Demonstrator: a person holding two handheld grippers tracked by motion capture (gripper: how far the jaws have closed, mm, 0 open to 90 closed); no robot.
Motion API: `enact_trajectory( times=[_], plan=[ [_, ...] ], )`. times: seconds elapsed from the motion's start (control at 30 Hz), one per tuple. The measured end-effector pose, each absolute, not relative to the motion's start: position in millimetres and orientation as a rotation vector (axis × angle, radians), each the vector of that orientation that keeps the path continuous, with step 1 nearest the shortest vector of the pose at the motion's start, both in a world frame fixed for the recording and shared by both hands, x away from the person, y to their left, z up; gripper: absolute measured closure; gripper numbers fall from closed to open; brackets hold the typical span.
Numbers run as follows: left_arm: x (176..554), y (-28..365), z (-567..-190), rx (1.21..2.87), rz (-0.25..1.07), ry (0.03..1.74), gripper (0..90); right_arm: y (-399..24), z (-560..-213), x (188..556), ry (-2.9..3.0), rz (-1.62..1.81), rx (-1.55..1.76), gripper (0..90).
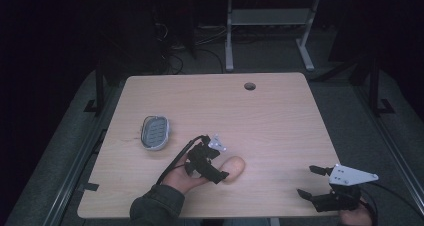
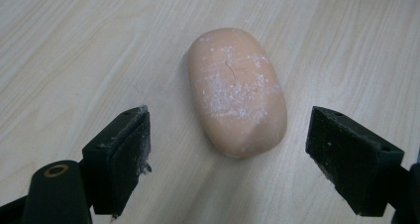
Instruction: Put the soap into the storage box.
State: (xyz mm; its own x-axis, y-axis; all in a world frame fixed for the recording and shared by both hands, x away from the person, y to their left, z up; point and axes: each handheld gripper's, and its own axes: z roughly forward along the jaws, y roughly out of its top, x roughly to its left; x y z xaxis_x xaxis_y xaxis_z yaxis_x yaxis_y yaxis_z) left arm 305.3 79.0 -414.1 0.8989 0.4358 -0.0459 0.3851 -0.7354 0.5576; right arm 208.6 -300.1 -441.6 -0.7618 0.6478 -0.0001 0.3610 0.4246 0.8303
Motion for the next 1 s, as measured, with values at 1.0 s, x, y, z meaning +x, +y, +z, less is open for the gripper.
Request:
enact_trajectory(
  times=[1.0],
  plan=[
    [317.6, 31.4, -435.7, 2.606, 0.096, 0.687, 21.1, -299.9, -440.2, 208.6, 2.359, 1.272, 0.863, 13.8]
  ],
)
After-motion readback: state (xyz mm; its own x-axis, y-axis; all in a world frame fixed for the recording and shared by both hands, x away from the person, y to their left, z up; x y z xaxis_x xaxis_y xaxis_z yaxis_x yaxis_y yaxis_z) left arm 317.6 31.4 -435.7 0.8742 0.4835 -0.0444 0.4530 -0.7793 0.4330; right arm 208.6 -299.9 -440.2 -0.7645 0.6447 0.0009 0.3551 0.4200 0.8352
